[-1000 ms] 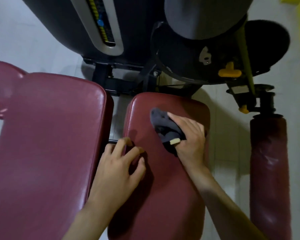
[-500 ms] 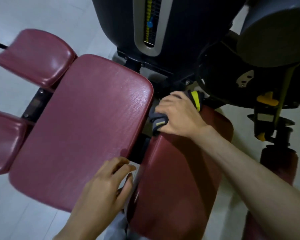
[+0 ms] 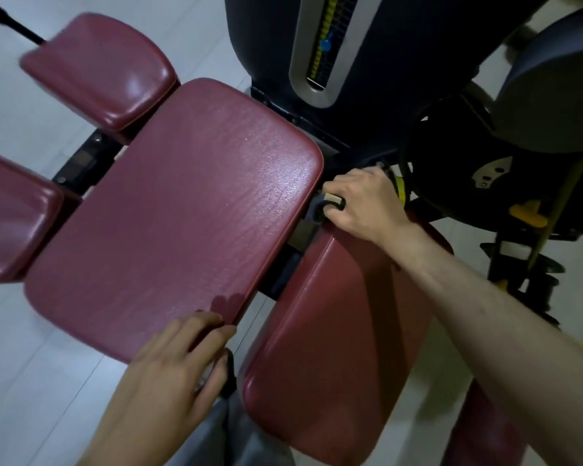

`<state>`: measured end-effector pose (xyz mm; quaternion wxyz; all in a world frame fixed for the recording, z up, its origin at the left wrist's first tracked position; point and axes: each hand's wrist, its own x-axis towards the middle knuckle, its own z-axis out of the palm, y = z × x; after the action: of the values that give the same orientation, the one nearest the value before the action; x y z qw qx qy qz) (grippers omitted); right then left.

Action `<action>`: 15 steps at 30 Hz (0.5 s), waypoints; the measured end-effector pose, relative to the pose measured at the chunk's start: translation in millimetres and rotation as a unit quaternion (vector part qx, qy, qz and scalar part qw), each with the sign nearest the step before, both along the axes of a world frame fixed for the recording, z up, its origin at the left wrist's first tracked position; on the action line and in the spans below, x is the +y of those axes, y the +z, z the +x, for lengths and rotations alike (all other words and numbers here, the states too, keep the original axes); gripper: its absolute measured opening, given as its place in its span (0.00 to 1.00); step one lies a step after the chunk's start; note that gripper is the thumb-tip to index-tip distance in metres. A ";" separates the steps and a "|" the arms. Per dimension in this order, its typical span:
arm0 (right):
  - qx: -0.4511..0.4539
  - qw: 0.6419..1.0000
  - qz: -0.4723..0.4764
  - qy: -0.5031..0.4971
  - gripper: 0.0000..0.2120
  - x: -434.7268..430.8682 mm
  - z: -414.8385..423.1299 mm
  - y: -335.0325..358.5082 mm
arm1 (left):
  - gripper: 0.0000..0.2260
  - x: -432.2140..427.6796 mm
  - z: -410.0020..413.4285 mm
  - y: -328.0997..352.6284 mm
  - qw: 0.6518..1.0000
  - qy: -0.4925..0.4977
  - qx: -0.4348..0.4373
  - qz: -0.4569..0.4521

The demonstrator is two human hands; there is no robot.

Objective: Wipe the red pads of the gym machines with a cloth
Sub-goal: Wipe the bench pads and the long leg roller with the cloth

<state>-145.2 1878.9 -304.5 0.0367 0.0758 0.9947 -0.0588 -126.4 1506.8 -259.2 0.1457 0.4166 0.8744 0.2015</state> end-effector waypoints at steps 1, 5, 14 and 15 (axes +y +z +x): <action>0.002 1.000 0.005 -0.007 0.08 -13.5 5.5 2.7 | 0.15 -0.5 -1.0 0.4 1.000 0.002 0.000 -0.007; 0.002 0.992 -0.080 0.096 0.06 -99.4 53.6 8.4 | 0.14 -1.7 -5.0 -1.7 0.999 0.020 0.001 -0.032; -0.024 0.967 -0.046 0.249 0.10 -103.5 59.1 4.0 | 0.11 -13.3 4.2 -7.8 0.999 0.023 0.016 -0.044; -0.011 0.979 -0.022 0.203 0.08 -82.8 48.4 6.3 | 0.11 -16.2 6.5 -8.0 0.999 0.028 0.017 -0.040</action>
<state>-96.9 1796.1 -298.2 0.0604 -0.1279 0.9874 -0.0712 -119.9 1490.6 -267.2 0.1417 0.3893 0.8953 0.1634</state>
